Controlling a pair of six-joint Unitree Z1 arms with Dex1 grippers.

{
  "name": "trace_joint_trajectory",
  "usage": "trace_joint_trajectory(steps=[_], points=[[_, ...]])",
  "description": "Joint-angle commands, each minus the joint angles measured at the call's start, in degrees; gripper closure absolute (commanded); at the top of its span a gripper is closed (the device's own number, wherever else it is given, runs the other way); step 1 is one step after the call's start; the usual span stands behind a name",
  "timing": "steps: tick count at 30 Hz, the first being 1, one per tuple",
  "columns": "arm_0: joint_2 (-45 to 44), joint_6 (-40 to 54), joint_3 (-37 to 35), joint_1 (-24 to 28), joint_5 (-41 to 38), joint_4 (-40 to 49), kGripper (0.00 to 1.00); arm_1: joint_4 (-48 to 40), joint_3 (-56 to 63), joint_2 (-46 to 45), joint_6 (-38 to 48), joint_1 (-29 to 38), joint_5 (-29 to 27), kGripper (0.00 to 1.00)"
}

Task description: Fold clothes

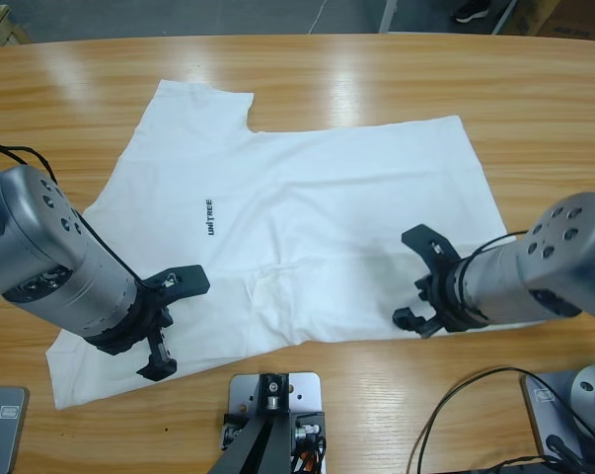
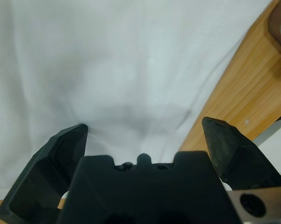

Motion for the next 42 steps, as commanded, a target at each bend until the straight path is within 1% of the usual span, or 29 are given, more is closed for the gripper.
trace_joint_trajectory(steps=[1, 5, 8, 12, 15, 19, 21, 22, 23, 26, 31, 33, 35, 37, 40, 42], points=[[0.82, 2.75, -0.91, -0.62, 0.19, 2.19, 0.045, 3.36, 4.89, 6.37, 5.23, 4.77, 0.96, 0.110], [0.98, 8.57, -2.97, 2.32, 3.34, 6.97, 0.045, 3.49, 4.75, 7.18, 5.58, 4.77, 0.05, 0.110], [2.10, 13.25, -1.12, 3.81, 5.43, 8.85, 0.041, 3.49, 4.75, 7.20, 5.68, 4.77, -0.39, 0.106], [-0.17, 12.93, -1.18, 7.00, 6.19, 8.50, 0.046, 3.49, 4.71, 6.18, 5.74, 4.77, -1.71, 0.102], [-6.62, 13.86, -0.72, 6.49, 6.27, 4.79, 0.046, 3.49, 4.66, 3.82, 5.49, 4.77, -3.80, 0.101], [-8.46, 16.62, 3.85, 6.33, 6.52, -4.53, 0.046, 3.15, 4.57, 4.38, 5.40, 4.77, -4.40, 0.101], [-6.25, 18.84, 4.63, 6.01, 6.85, -7.39, 0.046, 3.01, 4.48, 4.82, 5.40, 4.77, -4.43, 0.101], [-4.07, 22.62, 4.96, 5.80, 7.75, -7.55, 0.046, 2.96, 4.41, 5.02, 5.40, 4.77, -4.43, 0.101], [-2.10, 24.41, 5.43, 5.66, 8.05, -7.59, 0.046, 2.94, 4.32, 5.24, 5.40, 4.77, -4.50, 0.101], [0.31, 26.06, 7.26, 4.69, 8.52, -8.91, 0.055, 2.45, 4.31, 5.88, 5.40, 4.77, -4.64, 0.101], [6.37, 28.58, 7.82, 4.66, 12.00, -8.87, 0.064, 2.26, 4.31, 5.93, 5.40, 4.77, -4.96, 0.101], [6.74, 29.03, 8.35, 4.66, 13.16, -8.61, 0.068, 2.12, 4.34, 5.91, 5.40, 4.77, -4.96, 0.101], [6.71, 29.96, 8.93, 4.73, 13.75, -8.11, 0.103, 1.92, 4.38, 6.12, 5.47, 4.77, -4.96, 0.101], [6.55, 30.79, 9.28, 6.19, 15.47, -6.90, 0.136, 1.73, 4.39, 6.19, 5.54, 4.77, -4.96, 0.101], [5.30, 33.66, 9.20, 10.69, 16.29, -5.55, 0.138, 1.73, 4.39, 6.18, 5.60, 4.77, -4.96, 0.101], [3.77, 35.34, 9.25, 12.73, 16.49, -4.74, 0.138, 1.69, 4.39, 6.37, 5.58, 4.77, -4.96, 0.101]])
